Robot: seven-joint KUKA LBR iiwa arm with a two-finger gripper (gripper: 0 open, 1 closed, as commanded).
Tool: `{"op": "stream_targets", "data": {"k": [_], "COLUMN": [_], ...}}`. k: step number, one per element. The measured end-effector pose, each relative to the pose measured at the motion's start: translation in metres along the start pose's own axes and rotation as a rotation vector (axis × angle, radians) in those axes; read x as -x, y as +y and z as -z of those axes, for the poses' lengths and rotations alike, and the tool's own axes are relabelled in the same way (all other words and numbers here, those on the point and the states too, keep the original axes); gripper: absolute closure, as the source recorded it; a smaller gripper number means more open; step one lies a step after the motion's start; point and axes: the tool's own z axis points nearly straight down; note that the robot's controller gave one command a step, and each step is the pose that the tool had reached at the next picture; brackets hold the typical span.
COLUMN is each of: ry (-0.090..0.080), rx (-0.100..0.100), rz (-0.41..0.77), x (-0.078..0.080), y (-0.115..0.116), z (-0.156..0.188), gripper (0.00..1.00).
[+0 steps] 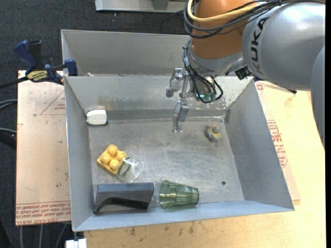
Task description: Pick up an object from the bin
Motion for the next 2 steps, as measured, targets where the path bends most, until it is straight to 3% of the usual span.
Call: {"op": "stream_targets", "data": {"k": [1, 2], "ry": [-0.008, -0.016], "rx": [0.001, 0.001], "rz": [-0.001, 0.021], "x": [0.001, 0.003], "y": [0.000, 0.001], "z": [0.005, -0.042], "gripper": [0.00, 0.00]}}
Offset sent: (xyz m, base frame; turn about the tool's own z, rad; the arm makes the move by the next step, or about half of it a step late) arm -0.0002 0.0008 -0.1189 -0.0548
